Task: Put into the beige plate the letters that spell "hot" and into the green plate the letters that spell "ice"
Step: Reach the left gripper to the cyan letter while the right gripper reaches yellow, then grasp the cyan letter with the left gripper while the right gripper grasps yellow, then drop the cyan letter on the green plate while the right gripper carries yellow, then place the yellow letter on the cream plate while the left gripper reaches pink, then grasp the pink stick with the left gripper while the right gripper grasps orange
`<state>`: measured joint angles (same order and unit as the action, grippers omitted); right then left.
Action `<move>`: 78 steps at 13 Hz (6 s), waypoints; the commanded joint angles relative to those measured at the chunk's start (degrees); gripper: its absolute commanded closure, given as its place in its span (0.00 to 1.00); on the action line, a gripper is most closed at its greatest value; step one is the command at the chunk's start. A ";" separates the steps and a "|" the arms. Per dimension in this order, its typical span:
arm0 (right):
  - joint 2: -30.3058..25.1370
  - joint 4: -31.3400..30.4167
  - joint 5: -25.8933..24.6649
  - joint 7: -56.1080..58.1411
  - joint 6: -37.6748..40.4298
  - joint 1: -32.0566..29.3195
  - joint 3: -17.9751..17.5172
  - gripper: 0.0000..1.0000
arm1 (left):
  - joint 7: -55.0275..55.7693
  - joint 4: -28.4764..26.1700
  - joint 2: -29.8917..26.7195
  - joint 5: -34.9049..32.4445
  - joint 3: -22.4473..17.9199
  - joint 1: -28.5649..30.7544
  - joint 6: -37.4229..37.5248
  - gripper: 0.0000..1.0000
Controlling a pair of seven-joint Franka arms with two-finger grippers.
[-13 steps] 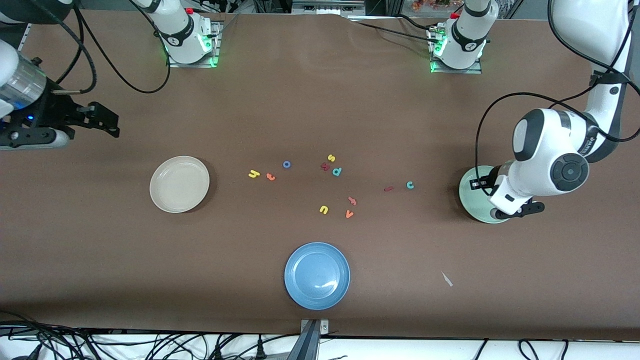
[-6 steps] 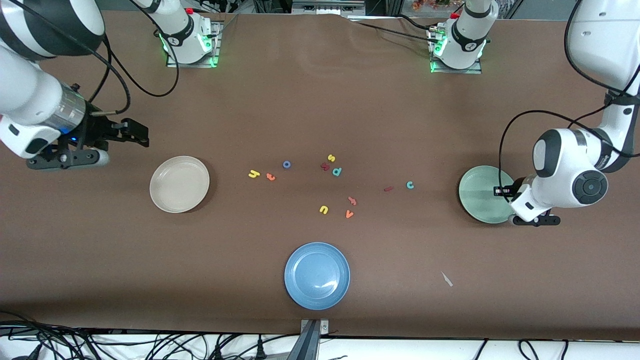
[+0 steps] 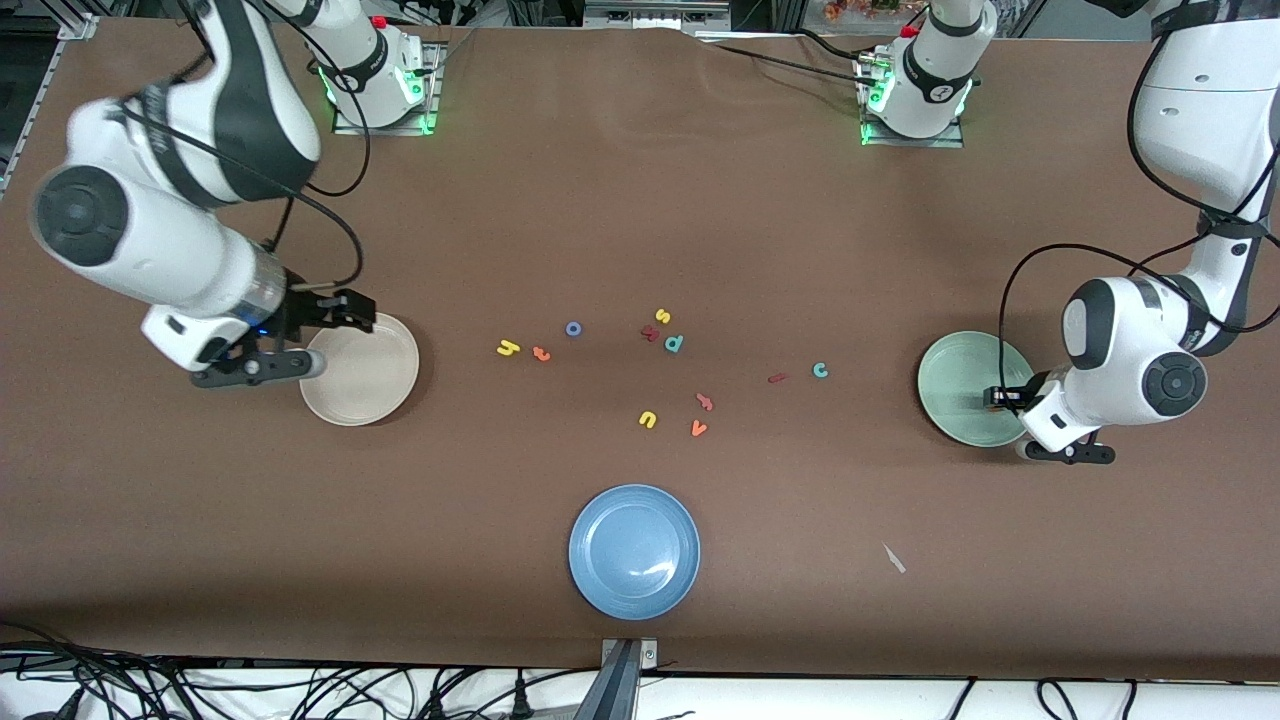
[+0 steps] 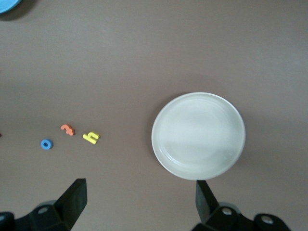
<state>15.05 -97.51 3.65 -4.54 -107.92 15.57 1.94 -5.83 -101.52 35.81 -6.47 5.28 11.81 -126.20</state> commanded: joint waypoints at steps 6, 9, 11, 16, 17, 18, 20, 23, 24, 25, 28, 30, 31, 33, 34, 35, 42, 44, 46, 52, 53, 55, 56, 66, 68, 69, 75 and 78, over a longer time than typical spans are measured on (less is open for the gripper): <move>-0.91 -11.38 -0.30 -11.17 -12.83 0.07 -7.55 0.00 | 10.62 7.73 -4.34 -0.38 9.01 -0.21 11.74 0.00; -0.55 -16.19 -0.48 -13.38 -20.27 1.04 -8.09 0.00 | 23.64 8.54 -4.09 -0.38 14.74 -1.25 13.35 0.00; 1.81 -19.20 -1.00 -16.62 -28.18 3.40 -8.18 0.00 | 32.16 8.19 -2.60 -0.38 15.28 -5.45 13.00 0.00; 9.98 -18.59 -14.63 -30.35 -37.53 6.58 -8.27 0.00 | 44.23 4.68 1.80 -0.47 15.28 -11.10 3.09 0.05; 11.04 -18.59 -14.72 -30.53 -38.41 6.58 -8.27 0.00 | 44.76 3.45 2.24 -0.82 15.28 -11.19 1.76 0.07; 11.66 -18.77 -14.72 -30.53 -39.20 6.58 -8.27 0.00 | 44.77 1.87 2.33 -1.08 15.19 -11.28 0.18 0.10; 12.71 -19.12 -14.81 -30.62 -39.47 7.02 -8.27 0.00 | 44.86 -1.30 2.33 -1.08 15.19 -11.37 -4.12 0.14; 13.16 -20.52 -14.98 -30.97 -41.84 7.02 -8.27 0.00 | 47.05 -3.24 2.42 -1.08 15.19 -11.37 -5.19 0.19; 13.25 -20.79 -14.98 -31.05 -41.93 7.02 -8.27 0.00 | 47.84 -3.76 2.33 -1.17 15.19 -11.54 -5.19 0.21; 13.33 -21.05 -14.98 -31.06 -42.28 7.10 -8.27 0.00 | 48.46 -4.73 2.07 -1.17 15.19 -12.24 -5.19 0.22; 14.73 -23.42 -15.07 -31.06 -46.84 7.02 -8.27 0.00 | 49.69 -5.26 1.89 -1.26 15.19 -12.77 -5.19 0.36; 14.65 -23.95 -15.07 -31.06 -47.20 7.02 -8.27 0.00 | 49.69 -5.26 1.89 -1.26 15.19 -12.77 -4.93 0.52; 14.83 -23.95 -15.07 -31.06 -47.38 7.10 -8.27 0.00 | 49.69 -5.26 1.89 -1.26 15.19 -12.77 -4.84 0.61; 15.09 -23.95 -15.07 -31.06 -47.55 7.11 -8.27 0.00 | 49.69 -5.26 1.89 -1.35 15.19 -12.69 -4.84 0.75; 15.44 -23.95 -15.07 -31.06 -47.99 7.11 -8.27 0.01 | 49.69 -5.26 1.89 -1.35 15.11 -12.69 -4.76 0.81; 15.70 -23.95 -15.07 -31.06 -48.26 7.11 -8.27 0.02 | 49.60 -5.26 1.89 -1.44 15.11 -12.77 -4.58 0.88; 16.23 -24.04 -15.16 -30.62 -48.52 7.19 -8.27 0.50 | 39.35 -2.20 -4.42 -3.28 15.19 -7.26 6.64 0.99; 16.15 -24.31 -15.16 -30.27 -48.52 7.19 -8.18 0.60 | 30.23 -0.88 -6.71 -3.02 15.19 -2.78 11.31 0.99; 15.89 -24.31 -16.30 -30.09 -48.35 7.19 -8.18 0.70 | 21.35 -0.69 -6.90 -3.37 15.11 1.88 12.73 0.99; 10.63 -24.05 -16.13 -26.15 -42.41 6.76 -7.39 0.74 | 11.54 -0.87 -1.46 -12.50 14.67 8.23 9.58 0.98; 8.61 -23.95 -15.61 -23.96 -40.02 6.58 -6.61 0.74 | 11.63 -1.04 -0.32 -12.60 14.67 8.75 8.27 0.97; 5.61 -23.95 -15.16 -17.56 -36.59 6.05 -3.80 0.74 | 11.64 -1.48 0.83 -12.60 14.67 9.81 6.50 0.83; 4.21 -24.04 -14.81 -13.43 -35.35 4.48 -3.09 0.74 | 11.64 -1.31 0.84 -12.60 14.67 9.81 6.49 0.60; 1.91 -26.15 -11.74 4.11 -33.85 -2.83 1.14 0.14 | 37.08 0.54 -2.94 -11.63 29.06 8.06 9.57 0.00; 1.91 -26.15 -11.64 -0.44 -33.67 -2.39 -1.40 0.14 | 45.08 0.62 -1.98 -11.54 30.40 4.91 8.96 0.00; 2.00 -26.06 -11.47 -5.43 -34.02 -1.78 -2.63 0.14 | 48.69 0.71 -1.36 -10.59 30.40 2.80 8.61 0.00; 10.07 -23.35 -9.09 -32.07 -46.04 10.24 -6.16 0.10 | 62.76 0.62 4.52 -10.84 28.82 -6.26 -5.19 0.05; 13.50 -19.92 -9.44 -38.77 -46.50 13.34 -6.07 0.10 | 76.98 -0.25 4.71 -11.19 26.80 -7.67 -5.19 0.10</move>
<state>26.17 -120.35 -6.20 -40.20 -154.01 28.05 -4.58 63.80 -101.60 40.75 -17.23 33.51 4.97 -131.01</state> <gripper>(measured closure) 0.097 0.084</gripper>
